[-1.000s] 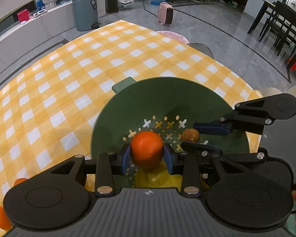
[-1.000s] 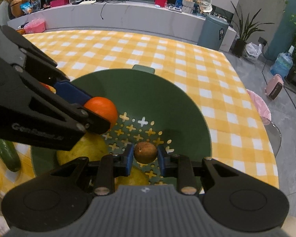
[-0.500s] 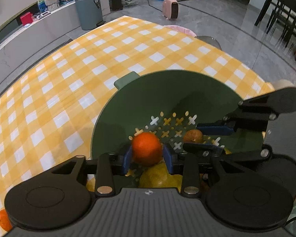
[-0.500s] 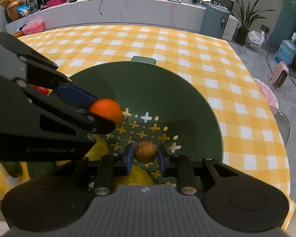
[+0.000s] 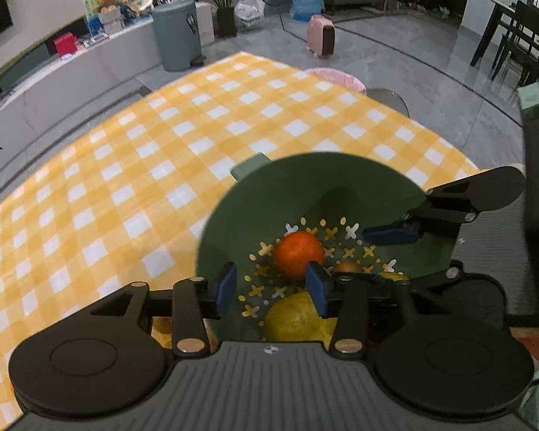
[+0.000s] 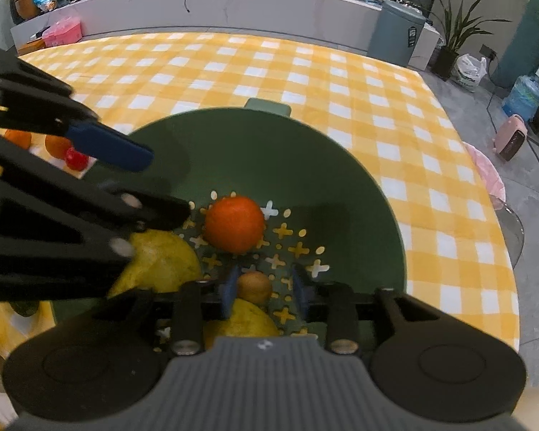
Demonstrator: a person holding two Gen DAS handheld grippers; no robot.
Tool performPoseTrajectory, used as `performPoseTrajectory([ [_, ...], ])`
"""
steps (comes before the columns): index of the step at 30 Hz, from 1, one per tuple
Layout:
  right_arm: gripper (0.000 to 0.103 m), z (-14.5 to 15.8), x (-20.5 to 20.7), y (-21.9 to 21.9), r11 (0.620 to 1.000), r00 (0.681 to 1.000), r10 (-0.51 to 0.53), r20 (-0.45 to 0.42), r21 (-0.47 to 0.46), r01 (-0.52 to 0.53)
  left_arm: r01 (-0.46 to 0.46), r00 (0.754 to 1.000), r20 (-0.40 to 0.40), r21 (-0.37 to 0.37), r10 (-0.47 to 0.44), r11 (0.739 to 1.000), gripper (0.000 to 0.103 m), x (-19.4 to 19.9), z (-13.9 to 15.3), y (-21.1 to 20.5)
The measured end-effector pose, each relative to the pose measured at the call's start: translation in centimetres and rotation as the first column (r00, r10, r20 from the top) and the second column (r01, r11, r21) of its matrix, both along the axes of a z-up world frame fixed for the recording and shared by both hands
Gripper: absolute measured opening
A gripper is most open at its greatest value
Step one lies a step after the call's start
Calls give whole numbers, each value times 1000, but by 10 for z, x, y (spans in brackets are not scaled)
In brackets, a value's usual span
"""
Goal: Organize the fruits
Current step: 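Withdraw both tools from the colander toward the cucumber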
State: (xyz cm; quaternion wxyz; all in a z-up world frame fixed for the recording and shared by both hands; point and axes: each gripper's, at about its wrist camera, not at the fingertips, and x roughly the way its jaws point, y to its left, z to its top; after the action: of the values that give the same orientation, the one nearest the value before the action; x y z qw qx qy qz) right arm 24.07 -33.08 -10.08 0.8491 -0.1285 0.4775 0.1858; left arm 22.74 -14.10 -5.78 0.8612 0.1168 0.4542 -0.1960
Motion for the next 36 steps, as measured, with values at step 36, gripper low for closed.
performPoseTrajectory([
  [36,69,64,-160,78,969,962,-94,256,244,30,-138,981,127,-54,144,989,78,-144,35,129],
])
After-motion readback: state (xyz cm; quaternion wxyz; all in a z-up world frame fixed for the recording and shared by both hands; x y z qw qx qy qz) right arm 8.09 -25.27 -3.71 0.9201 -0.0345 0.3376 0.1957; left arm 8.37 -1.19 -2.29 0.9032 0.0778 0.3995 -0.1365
